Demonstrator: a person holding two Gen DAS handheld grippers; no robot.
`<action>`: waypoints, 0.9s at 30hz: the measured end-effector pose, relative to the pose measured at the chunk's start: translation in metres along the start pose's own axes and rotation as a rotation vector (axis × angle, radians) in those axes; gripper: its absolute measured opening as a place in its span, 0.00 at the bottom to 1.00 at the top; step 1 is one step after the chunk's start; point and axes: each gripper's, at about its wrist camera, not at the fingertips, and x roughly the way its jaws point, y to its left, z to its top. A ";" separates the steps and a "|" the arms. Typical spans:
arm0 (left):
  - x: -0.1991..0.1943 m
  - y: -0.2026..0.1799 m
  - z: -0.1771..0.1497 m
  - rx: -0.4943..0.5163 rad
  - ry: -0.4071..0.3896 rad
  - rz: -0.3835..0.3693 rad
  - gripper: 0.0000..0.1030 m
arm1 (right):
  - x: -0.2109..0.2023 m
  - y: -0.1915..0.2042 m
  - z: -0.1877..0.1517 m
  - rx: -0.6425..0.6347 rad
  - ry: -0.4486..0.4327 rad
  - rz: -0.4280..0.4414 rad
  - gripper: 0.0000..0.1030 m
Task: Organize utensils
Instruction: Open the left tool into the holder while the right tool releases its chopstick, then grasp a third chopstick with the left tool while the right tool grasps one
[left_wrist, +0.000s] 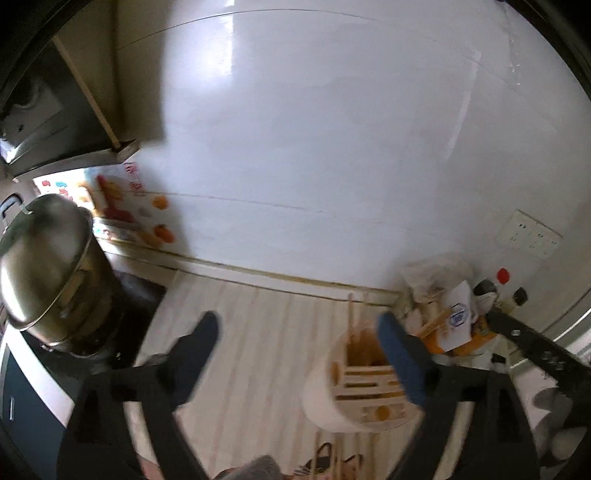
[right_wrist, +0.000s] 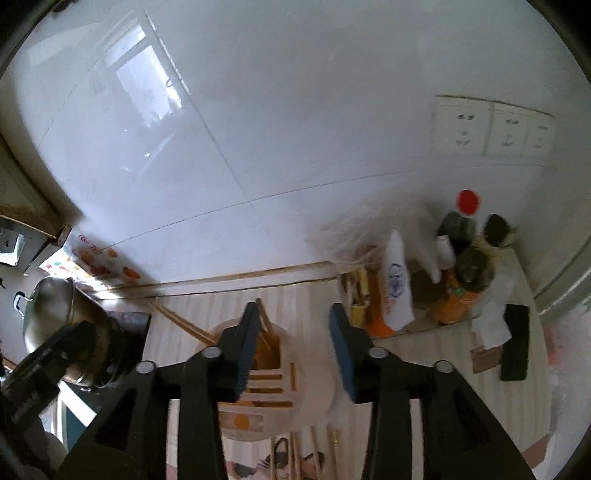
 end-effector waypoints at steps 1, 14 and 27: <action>0.000 0.003 -0.005 0.002 -0.002 0.006 1.00 | -0.004 -0.003 -0.003 0.007 -0.006 -0.007 0.54; 0.044 0.029 -0.090 -0.006 0.142 0.097 1.00 | -0.003 -0.033 -0.083 0.015 -0.002 -0.104 0.89; 0.134 0.023 -0.211 -0.016 0.506 0.018 0.82 | 0.091 -0.065 -0.190 0.021 0.329 -0.101 0.54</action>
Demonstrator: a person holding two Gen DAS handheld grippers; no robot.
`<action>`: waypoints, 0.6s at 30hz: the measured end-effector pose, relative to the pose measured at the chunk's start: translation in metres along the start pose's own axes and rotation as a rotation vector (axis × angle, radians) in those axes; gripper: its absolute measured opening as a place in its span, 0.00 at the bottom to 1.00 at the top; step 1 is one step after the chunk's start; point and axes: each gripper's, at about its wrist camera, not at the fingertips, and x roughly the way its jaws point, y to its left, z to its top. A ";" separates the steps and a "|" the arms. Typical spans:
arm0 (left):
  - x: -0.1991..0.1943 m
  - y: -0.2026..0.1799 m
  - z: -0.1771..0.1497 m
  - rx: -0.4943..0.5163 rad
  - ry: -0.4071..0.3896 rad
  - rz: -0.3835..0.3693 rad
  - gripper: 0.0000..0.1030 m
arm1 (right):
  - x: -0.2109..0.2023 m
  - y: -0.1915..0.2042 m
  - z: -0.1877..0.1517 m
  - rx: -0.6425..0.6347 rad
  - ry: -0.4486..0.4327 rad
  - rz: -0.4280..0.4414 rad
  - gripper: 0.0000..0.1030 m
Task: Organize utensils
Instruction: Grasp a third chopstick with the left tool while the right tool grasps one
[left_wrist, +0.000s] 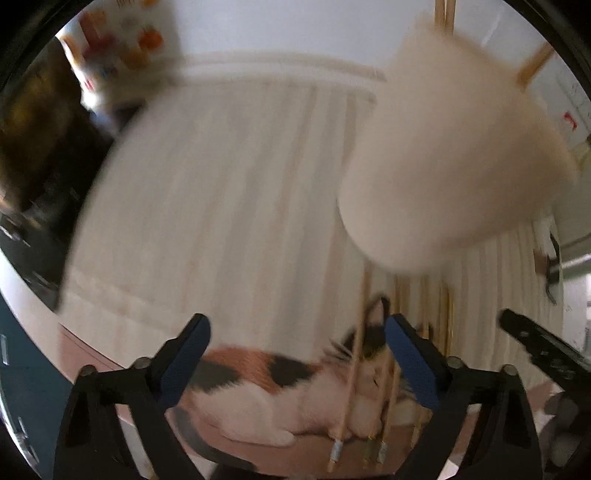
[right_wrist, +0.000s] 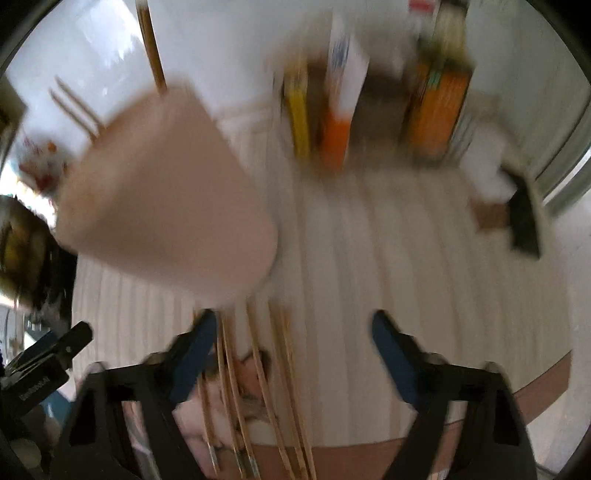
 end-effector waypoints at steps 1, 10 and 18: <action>0.012 -0.004 -0.005 0.009 0.037 -0.006 0.73 | 0.012 -0.002 -0.005 -0.004 0.040 0.002 0.48; 0.075 -0.050 -0.030 0.181 0.164 0.007 0.26 | 0.065 -0.018 -0.035 0.017 0.171 -0.002 0.37; 0.075 -0.048 -0.035 0.200 0.149 0.049 0.04 | 0.083 -0.013 -0.031 -0.010 0.208 0.007 0.26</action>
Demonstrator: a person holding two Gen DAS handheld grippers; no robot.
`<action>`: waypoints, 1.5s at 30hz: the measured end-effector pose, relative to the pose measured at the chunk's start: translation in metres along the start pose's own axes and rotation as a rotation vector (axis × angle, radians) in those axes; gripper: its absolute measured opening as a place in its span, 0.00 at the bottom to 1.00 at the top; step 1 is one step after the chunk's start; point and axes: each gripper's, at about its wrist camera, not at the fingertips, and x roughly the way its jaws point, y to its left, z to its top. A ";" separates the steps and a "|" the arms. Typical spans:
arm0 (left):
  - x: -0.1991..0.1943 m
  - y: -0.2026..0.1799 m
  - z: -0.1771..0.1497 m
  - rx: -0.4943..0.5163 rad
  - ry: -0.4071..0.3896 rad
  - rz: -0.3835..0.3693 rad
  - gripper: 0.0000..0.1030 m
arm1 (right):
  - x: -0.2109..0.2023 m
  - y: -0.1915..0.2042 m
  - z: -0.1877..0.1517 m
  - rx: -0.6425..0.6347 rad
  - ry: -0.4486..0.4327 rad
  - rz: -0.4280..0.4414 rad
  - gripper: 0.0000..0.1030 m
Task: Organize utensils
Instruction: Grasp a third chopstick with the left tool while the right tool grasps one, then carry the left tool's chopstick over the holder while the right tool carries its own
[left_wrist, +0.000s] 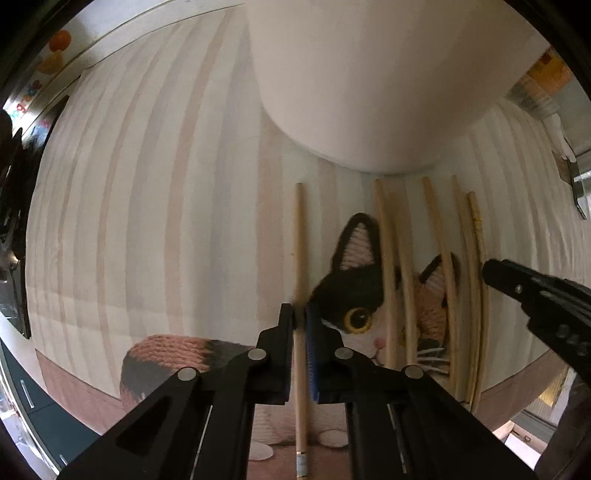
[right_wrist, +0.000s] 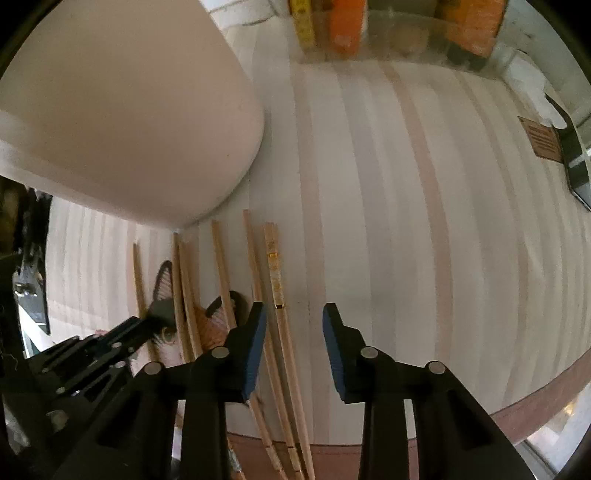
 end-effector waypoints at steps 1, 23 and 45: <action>0.000 0.003 -0.001 -0.002 0.001 0.000 0.04 | 0.004 0.002 0.000 -0.010 0.012 -0.004 0.18; 0.001 0.013 -0.033 -0.051 0.016 0.003 0.05 | 0.000 -0.027 -0.042 -0.078 0.095 -0.166 0.07; 0.001 0.009 0.009 -0.018 -0.008 0.036 0.04 | 0.023 0.012 -0.011 -0.114 0.121 -0.201 0.07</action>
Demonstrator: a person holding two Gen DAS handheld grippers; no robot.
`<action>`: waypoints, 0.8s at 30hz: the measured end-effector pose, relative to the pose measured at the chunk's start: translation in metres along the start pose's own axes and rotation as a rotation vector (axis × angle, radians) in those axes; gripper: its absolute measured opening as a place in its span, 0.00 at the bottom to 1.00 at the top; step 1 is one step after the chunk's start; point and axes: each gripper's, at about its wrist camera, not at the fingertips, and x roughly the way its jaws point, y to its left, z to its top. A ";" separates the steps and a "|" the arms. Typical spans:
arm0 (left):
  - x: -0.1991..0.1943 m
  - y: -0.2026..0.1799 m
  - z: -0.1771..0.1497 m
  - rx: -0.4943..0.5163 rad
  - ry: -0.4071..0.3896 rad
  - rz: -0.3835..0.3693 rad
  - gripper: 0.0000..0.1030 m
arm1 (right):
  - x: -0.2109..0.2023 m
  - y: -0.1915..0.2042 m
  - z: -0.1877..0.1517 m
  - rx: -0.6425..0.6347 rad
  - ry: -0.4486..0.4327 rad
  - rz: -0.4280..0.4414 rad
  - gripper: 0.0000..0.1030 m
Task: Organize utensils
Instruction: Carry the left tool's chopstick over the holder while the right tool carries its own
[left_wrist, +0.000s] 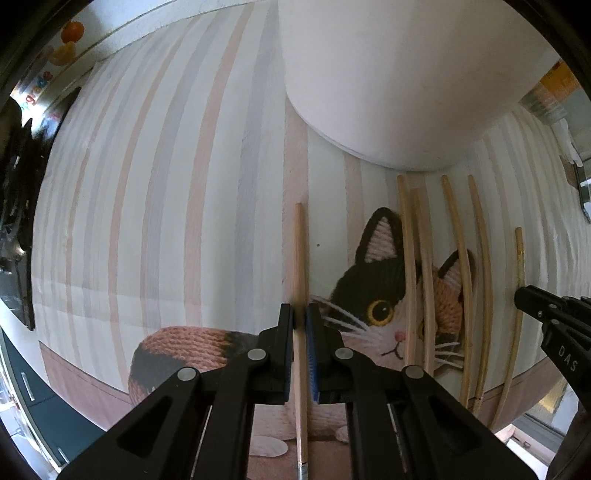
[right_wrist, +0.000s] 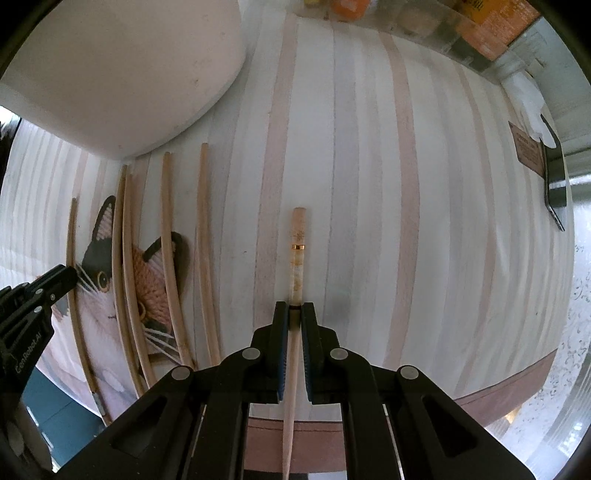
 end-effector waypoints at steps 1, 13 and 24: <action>-0.003 0.000 0.000 -0.001 -0.022 0.019 0.04 | 0.000 0.000 -0.001 0.007 -0.008 0.002 0.07; -0.062 0.016 0.002 -0.049 -0.215 0.084 0.04 | -0.040 0.001 -0.019 0.018 -0.172 -0.021 0.07; -0.160 0.053 0.000 -0.135 -0.442 0.060 0.04 | -0.134 -0.014 -0.028 0.081 -0.440 -0.004 0.06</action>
